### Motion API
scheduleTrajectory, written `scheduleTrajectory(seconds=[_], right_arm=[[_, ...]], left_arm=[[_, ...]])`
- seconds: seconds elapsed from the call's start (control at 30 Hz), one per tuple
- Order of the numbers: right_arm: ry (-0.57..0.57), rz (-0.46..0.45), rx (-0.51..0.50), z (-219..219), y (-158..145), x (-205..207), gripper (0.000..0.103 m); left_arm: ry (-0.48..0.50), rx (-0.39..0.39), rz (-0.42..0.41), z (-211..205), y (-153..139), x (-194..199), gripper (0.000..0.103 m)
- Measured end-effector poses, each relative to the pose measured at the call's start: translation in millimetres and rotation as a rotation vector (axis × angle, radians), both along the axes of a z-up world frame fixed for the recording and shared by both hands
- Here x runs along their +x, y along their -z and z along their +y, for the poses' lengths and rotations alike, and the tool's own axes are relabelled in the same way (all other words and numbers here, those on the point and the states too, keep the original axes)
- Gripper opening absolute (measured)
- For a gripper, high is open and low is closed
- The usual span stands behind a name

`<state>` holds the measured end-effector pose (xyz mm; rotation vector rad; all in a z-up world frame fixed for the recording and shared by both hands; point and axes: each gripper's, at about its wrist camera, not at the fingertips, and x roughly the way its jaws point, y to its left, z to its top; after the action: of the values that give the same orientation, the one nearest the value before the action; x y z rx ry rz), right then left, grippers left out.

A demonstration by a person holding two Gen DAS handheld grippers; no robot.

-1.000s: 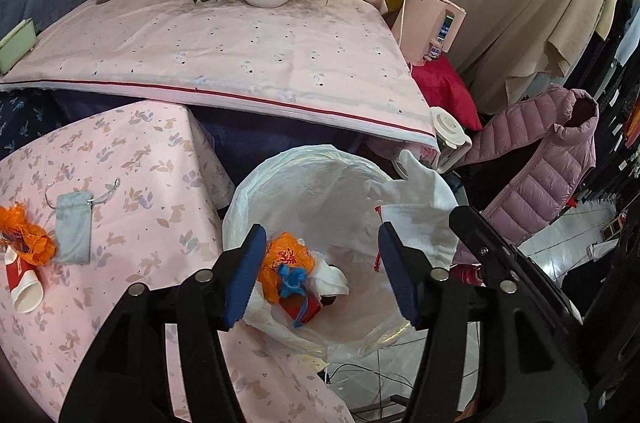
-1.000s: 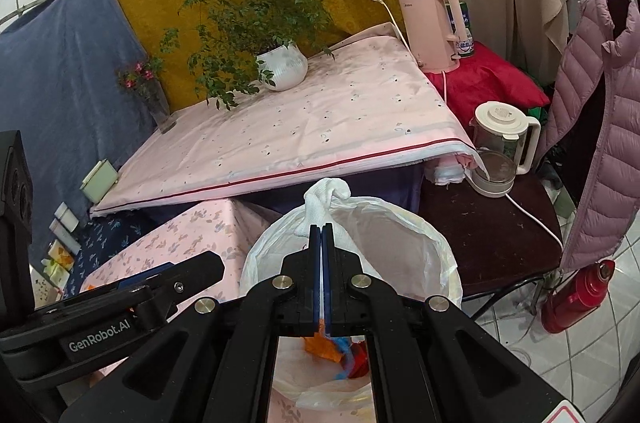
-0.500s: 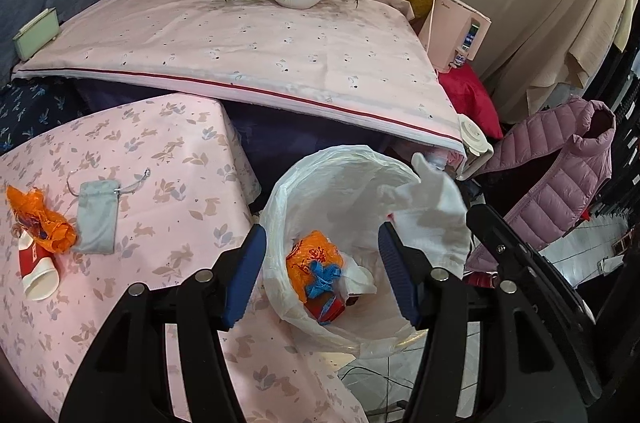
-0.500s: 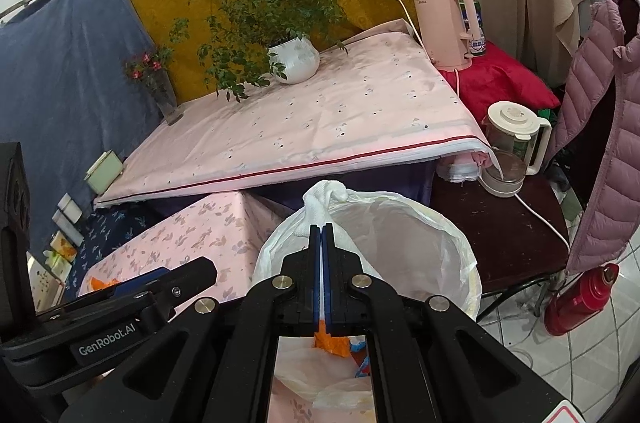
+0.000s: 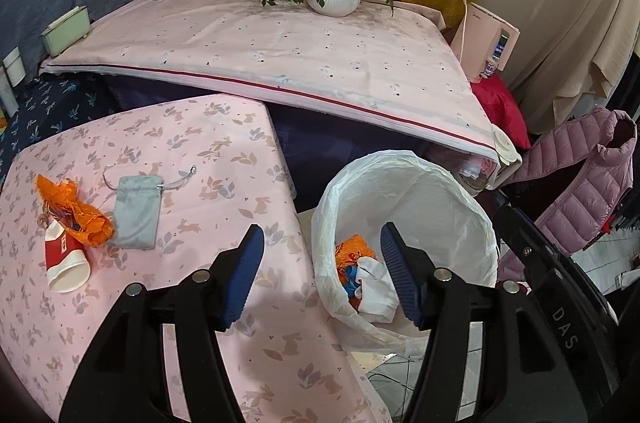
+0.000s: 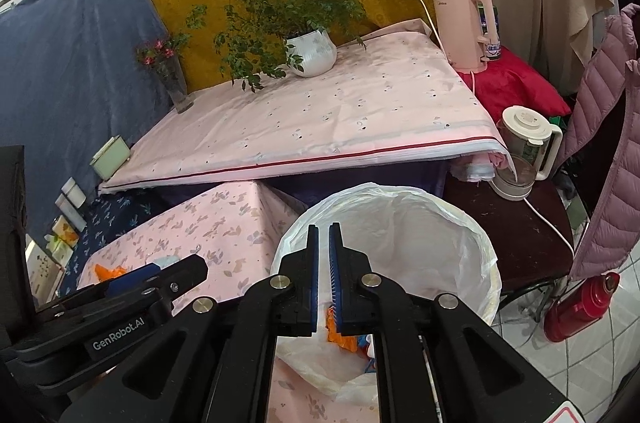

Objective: Collect trash
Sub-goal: 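Move both open grippers back over the remaining items on the table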

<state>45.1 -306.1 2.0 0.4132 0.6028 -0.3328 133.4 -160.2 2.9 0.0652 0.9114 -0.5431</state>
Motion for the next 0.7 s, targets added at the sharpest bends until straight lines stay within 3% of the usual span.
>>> scheduleTrajectory(seconds=[0.1,0.4,0.7], right_arm=[[-0.005,-0.001,-0.01,7.6,-0.7,1.5,0.023],[-0.056,0.013,-0.04,37.2,-1.0,11.5,0.03],[-0.113,0.027,-0.064,71.3,0.3,22.4,0.037]], left_arm=[[-0.025,0.004,-0.001,10.1,1.6,2.4,0.058],[-0.111,0.031,-0.011,44.7,7.9,8.5,0.066],[-0.229,0.048,-0.018,90.6,15.7,18.4,0.083]])
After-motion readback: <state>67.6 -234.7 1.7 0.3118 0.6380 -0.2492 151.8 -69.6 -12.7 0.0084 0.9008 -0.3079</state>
